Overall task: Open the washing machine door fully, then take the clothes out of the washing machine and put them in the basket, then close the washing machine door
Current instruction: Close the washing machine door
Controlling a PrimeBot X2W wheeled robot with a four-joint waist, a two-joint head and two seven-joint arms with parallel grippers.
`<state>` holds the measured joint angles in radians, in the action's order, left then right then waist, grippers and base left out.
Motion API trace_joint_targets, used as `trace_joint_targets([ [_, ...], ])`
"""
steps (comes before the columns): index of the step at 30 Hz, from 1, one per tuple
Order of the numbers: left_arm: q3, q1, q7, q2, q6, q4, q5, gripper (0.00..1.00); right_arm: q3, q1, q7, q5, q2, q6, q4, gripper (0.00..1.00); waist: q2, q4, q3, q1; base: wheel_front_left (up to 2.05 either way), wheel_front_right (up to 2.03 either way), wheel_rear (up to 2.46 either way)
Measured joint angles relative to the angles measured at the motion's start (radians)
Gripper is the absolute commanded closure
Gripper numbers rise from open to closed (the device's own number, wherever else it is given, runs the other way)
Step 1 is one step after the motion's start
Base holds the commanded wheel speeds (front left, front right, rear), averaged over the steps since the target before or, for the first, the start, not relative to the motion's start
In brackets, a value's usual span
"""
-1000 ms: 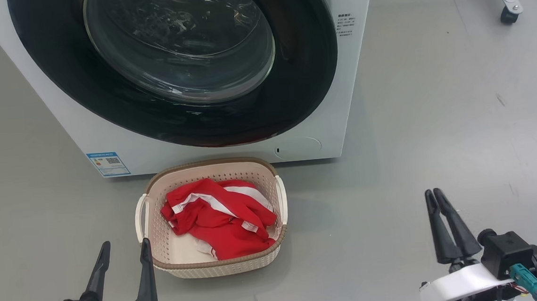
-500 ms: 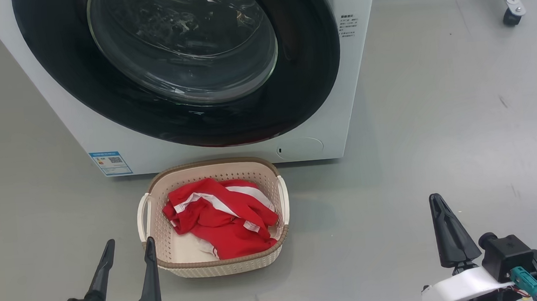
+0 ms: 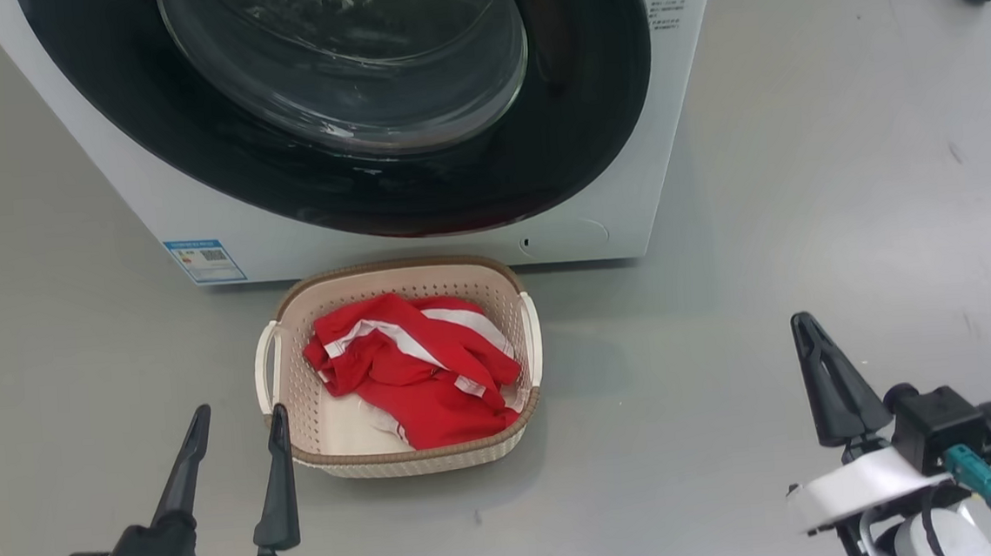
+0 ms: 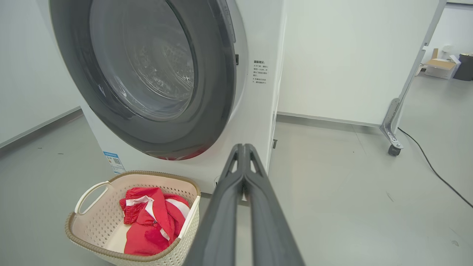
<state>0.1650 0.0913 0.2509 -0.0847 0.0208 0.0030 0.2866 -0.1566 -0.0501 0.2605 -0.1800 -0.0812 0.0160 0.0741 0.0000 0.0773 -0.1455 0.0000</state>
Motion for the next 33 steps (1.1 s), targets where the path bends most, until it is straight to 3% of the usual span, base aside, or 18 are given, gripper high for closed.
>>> trace_joint_targets([
  [15, 0.016, -0.105, 0.001, 0.016, -0.007, -0.040, -0.032, 0.00, 0.018, 0.291, -0.001, 0.023, -0.086, 0.046, 0.054, 1.00, 0.0000, 0.026, -0.141, 0.0000, 0.00, 0.00, 0.00],
  [17, 0.016, -0.121, 0.001, 0.019, -0.008, -0.043, -0.032, 0.00, 0.014, 0.332, -0.006, 0.023, -0.099, 0.064, 0.061, 1.00, 0.0000, 0.032, -0.161, 0.0000, 0.00, 0.00, 0.00],
  [22, 0.018, -0.153, 0.001, 0.029, -0.008, -0.048, -0.032, 0.00, -0.016, 0.438, -0.019, 0.023, -0.121, 0.088, 0.081, 1.00, 0.0000, 0.052, -0.208, 0.0000, 0.00, 0.00, 0.00],
  [33, 0.031, -0.196, 0.001, 0.036, -0.010, -0.042, -0.034, 0.00, -0.100, 0.637, -0.031, 0.023, -0.148, 0.106, 0.147, 1.00, 0.0000, 0.100, -0.279, 0.0001, 0.00, 0.00, 0.00],
])
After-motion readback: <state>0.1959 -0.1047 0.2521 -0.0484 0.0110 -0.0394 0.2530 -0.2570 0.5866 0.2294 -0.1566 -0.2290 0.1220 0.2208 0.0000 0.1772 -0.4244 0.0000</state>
